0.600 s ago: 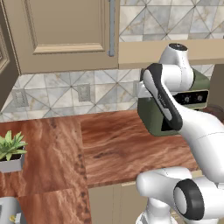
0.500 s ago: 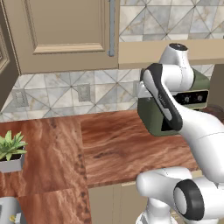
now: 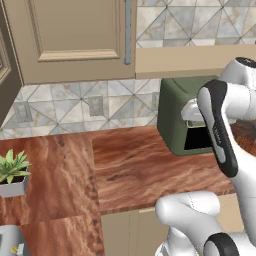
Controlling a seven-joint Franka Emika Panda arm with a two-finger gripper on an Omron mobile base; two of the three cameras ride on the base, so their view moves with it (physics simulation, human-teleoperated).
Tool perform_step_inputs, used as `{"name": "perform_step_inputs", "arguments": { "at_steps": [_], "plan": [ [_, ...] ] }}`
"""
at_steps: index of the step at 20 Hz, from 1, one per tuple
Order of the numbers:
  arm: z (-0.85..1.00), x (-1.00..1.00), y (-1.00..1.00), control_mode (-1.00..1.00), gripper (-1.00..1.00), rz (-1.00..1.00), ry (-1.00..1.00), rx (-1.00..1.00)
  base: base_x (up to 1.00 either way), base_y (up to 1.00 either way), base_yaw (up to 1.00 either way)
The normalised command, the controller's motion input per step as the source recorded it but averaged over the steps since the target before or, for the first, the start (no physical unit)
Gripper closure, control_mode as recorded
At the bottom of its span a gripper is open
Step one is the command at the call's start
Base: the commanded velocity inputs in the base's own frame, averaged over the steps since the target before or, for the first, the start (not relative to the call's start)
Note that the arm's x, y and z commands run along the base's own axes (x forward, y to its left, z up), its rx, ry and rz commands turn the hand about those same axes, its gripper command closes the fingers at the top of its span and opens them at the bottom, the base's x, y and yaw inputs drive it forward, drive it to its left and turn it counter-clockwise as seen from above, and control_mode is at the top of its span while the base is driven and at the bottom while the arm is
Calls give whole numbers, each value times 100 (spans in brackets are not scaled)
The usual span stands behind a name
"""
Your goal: Pick the measuring cup from the drawer and place it on the counter.
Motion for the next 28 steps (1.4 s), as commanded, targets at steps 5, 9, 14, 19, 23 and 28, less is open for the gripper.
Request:
{"name": "perform_step_inputs", "arguments": {
  "at_steps": [5, 9, 14, 19, 23, 28],
  "plan": [
    [-7, -100, -100, -100, -100, -19, 0, 23, 0, 0, 0],
    [-14, -100, -100, -100, -100, -15, 0, 23, 0, 0, 0],
    [-17, -100, -100, -100, -100, -12, 6, 14, 0, 0, 0],
    [-41, -83, -100, -100, -100, -11, 16, 4, 0, 0, 0],
    [-54, -10, -100, -100, -100, -6, 17, 0, 0, 0, 0],
    [-44, 23, -94, -100, -100, 0, 24, 0, 0, 0, 0]
  ]
}}
